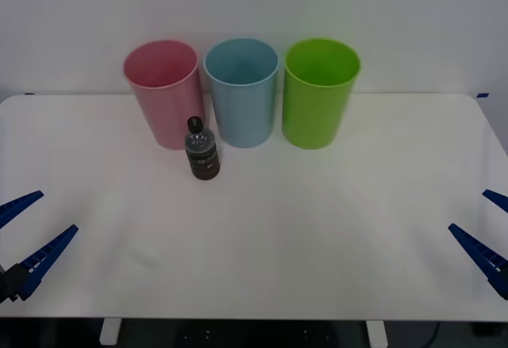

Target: Grasp the object on the table and drop it into the matching bin: aluminum can to the light blue bin, PET bottle to the pink bin.

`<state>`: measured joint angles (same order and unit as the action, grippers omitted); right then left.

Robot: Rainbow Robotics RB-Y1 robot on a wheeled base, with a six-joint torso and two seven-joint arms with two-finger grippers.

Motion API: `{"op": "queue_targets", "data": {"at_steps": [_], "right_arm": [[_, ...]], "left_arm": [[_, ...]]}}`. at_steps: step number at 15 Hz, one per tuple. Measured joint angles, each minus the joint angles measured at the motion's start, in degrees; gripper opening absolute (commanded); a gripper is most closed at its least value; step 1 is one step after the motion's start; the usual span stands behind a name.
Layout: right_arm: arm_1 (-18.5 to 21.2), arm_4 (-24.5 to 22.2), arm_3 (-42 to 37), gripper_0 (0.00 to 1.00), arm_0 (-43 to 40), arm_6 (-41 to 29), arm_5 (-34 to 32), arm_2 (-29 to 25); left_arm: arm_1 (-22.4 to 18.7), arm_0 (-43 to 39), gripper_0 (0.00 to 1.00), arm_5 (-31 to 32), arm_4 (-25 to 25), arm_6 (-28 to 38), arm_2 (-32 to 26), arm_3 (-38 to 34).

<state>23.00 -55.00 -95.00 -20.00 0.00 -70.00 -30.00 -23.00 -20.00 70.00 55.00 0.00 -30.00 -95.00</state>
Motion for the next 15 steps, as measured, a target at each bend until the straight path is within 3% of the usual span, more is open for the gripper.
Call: {"op": "queue_targets", "data": {"at_steps": [10, 15], "right_arm": [[0.0, 0.0, 0.0, 1.0, 0.0, 0.0, 0.0, 0.0], [0.0, 0.0, 0.0, 1.0, 0.0, 0.0, 0.0, 0.0]], "left_arm": [[1.47, -0.29, 1.0, -0.18, -0.99, -0.2, 2.27, 0.7], [1.64, 0.77, 1.0, -4.56, 2.33, -0.35, 4.85, 0.73]]}}
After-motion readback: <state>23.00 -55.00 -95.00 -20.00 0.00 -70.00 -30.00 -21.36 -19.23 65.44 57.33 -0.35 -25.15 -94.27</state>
